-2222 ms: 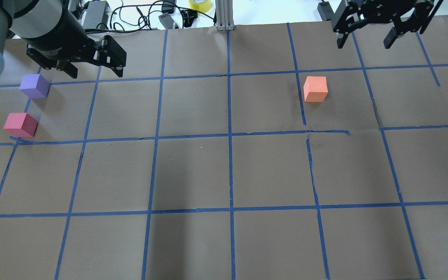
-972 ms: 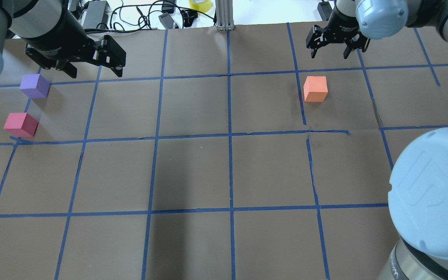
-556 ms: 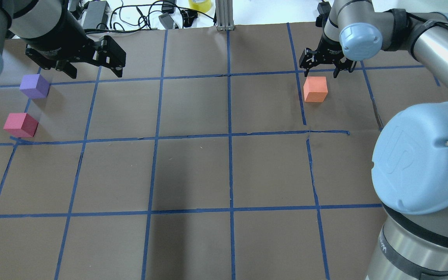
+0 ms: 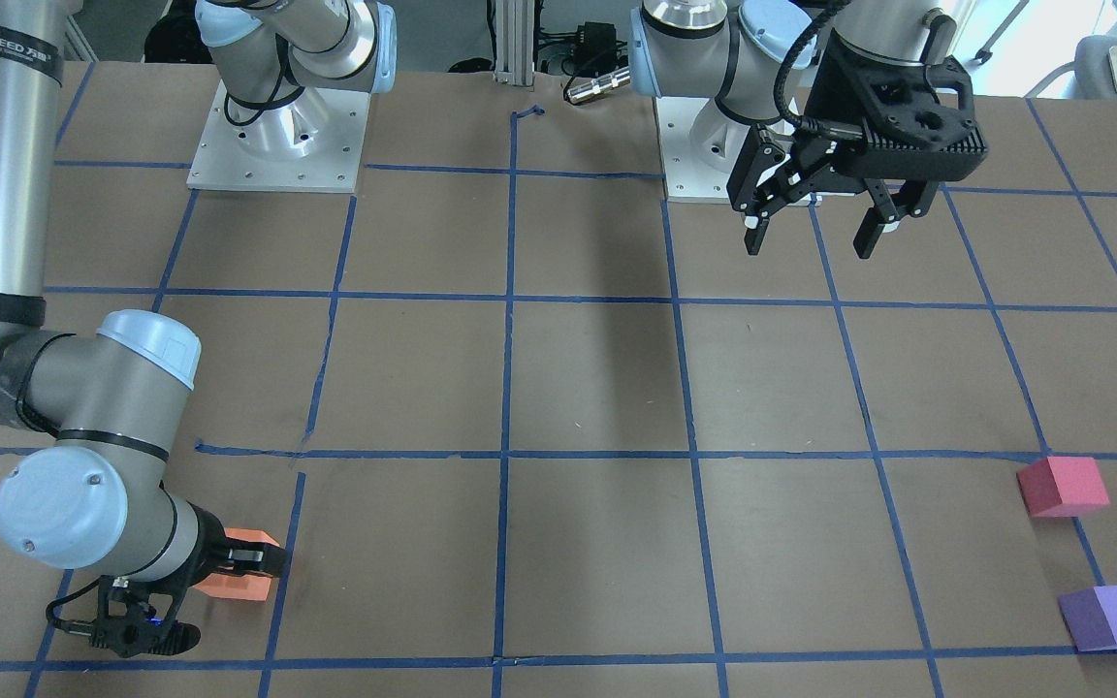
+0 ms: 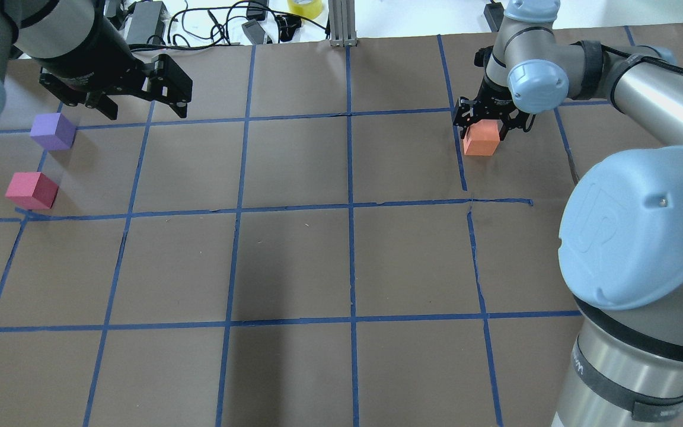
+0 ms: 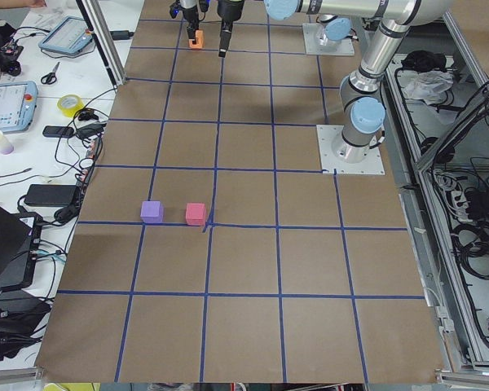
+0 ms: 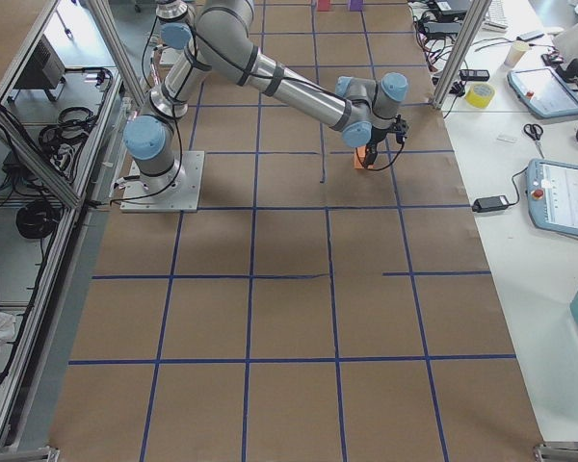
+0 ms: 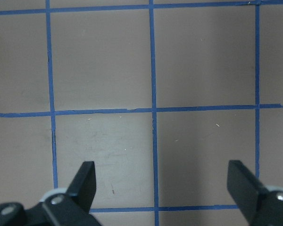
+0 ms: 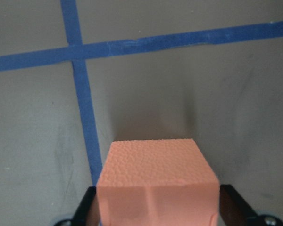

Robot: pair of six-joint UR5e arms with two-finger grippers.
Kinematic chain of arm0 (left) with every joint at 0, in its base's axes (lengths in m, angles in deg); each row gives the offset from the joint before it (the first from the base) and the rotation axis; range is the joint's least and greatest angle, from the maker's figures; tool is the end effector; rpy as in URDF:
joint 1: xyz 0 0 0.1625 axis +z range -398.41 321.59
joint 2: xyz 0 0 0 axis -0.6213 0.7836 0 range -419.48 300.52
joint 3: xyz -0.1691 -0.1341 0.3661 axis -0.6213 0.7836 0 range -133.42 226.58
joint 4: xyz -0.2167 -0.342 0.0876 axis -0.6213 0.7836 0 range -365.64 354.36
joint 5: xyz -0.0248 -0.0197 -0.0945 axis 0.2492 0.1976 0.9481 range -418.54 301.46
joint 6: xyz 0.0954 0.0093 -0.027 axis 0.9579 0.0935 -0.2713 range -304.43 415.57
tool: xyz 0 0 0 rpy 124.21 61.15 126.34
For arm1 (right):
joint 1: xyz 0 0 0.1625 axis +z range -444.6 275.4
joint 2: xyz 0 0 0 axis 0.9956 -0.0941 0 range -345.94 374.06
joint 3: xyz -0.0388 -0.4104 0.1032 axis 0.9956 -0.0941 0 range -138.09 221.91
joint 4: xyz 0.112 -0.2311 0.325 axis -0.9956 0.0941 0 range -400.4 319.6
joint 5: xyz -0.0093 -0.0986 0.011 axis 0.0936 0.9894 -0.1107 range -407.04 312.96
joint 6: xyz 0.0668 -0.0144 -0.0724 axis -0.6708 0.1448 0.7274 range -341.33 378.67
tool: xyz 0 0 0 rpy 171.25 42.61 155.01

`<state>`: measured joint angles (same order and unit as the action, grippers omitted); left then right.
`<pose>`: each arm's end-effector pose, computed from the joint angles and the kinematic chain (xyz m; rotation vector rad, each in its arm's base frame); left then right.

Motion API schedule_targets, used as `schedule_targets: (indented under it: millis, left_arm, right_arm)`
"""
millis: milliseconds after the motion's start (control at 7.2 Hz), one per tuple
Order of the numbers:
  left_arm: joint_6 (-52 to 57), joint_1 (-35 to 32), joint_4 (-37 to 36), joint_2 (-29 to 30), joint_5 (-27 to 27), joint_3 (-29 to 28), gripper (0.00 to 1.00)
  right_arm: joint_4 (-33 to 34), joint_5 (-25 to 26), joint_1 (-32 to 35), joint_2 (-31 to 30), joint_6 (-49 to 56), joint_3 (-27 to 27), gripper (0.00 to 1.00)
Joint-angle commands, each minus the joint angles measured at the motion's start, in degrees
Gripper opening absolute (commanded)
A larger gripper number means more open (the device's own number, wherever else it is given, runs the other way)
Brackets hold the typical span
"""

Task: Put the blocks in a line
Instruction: 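Lower the right gripper onto the orange cube and grasp it, then carry the orange cube with the right gripper toward the left arm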

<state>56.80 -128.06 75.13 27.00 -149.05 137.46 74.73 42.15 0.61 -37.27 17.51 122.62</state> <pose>-0.1295 -0.4845 0.5278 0.0223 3.1130 -0.3235 0.0758 -0.7080 0.1951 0.1631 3.1188 0.1156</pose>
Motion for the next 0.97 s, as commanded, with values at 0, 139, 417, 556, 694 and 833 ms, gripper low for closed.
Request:
schedule_targets:
  millis: [0, 139, 417, 556, 694, 833]
  left_arm:
    - [0.0, 0.0, 0.0, 0.0, 0.1, 0.0, 1.0]
    - [0.0, 0.0, 0.0, -0.1, -0.1, 0.0, 1.0]
    - [0.0, 0.0, 0.0, -0.1, 0.0, 0.1, 1.0]
    - [0.0, 0.0, 0.0, -0.1, 0.0, 0.1, 1.0]
    - [0.0, 0.0, 0.0, -0.1, 0.0, 0.0, 1.0]
    - [0.0, 0.0, 0.0, -0.1, 0.0, 0.0, 1.0]
  right_arm:
    - [-0.3, 0.1, 0.1, -0.5, -0.3, 0.1, 0.07]
    - [-0.3, 0.1, 0.8, -1.4, -2.7, -0.5, 0.0]
    - [-1.9, -0.7, 5.6, -7.4, -4.3, -0.2, 0.02]
    - [-2.0, -0.8, 8.7, -7.7, -7.7, -0.4, 0.02]
    - [-1.7, -0.8, 13.7, -7.6, -17.1, -0.9, 0.02]
    - [-1.1, -0.9, 17.9, -7.0, -20.0, -0.9, 0.02]
